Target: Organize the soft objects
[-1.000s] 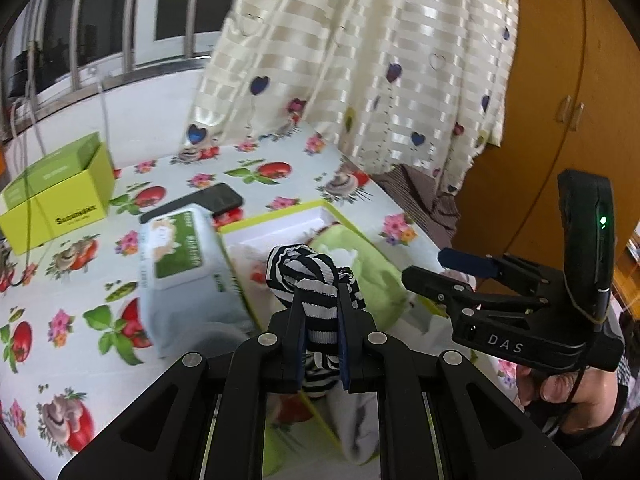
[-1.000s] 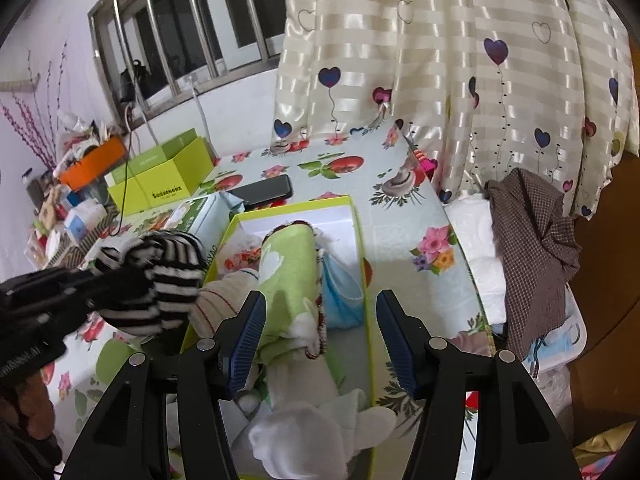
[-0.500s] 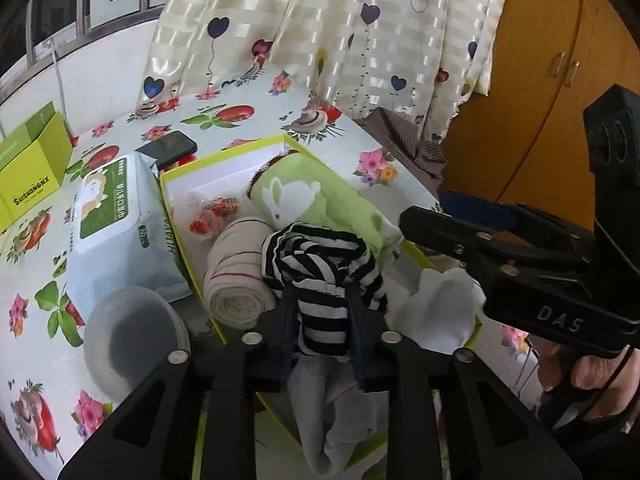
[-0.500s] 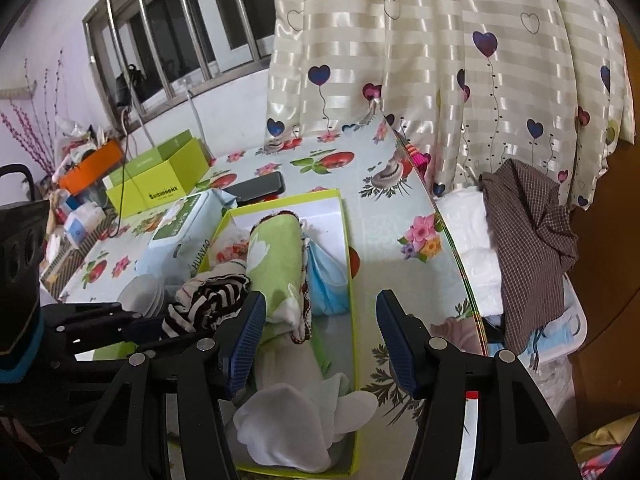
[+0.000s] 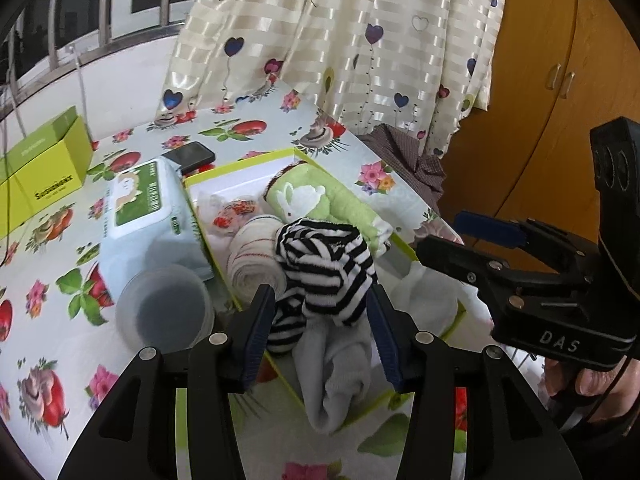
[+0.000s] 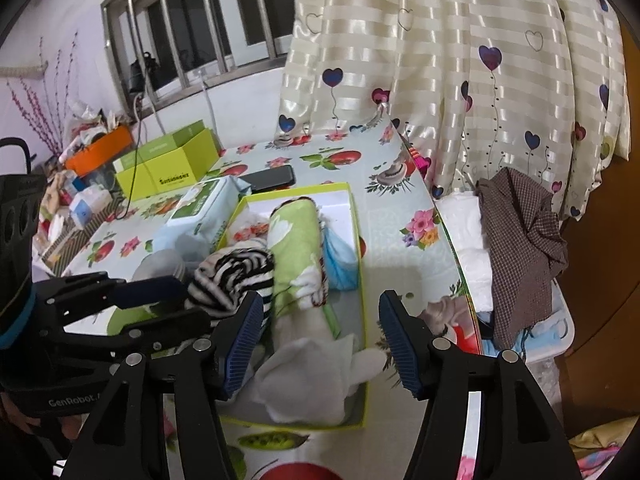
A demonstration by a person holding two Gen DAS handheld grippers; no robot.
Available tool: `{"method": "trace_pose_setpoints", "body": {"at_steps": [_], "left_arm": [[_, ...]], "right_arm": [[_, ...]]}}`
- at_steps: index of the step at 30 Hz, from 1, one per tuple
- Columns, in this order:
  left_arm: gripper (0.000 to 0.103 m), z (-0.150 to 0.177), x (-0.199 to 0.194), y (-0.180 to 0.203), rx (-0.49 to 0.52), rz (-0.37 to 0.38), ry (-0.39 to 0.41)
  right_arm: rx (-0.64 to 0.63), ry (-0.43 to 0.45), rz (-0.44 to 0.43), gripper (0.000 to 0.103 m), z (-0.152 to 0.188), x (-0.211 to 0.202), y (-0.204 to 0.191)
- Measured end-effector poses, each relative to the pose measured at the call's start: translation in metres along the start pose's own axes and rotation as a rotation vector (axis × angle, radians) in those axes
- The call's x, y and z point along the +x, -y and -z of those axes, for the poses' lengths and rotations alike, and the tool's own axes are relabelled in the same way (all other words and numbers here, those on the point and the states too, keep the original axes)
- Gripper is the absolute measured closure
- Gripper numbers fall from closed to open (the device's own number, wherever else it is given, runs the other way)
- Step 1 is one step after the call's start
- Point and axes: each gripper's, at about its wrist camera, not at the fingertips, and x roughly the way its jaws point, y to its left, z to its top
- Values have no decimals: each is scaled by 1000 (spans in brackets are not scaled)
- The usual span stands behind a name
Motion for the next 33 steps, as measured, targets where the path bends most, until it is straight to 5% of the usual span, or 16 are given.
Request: {"method": "trace_pose_setpoints", "body": {"at_steps": [33], "left_arm": [[54,73,-70,-17,-95,-118,42]], "right_arm": [[-151,-52,-16,33,55,-45,-96]]}}
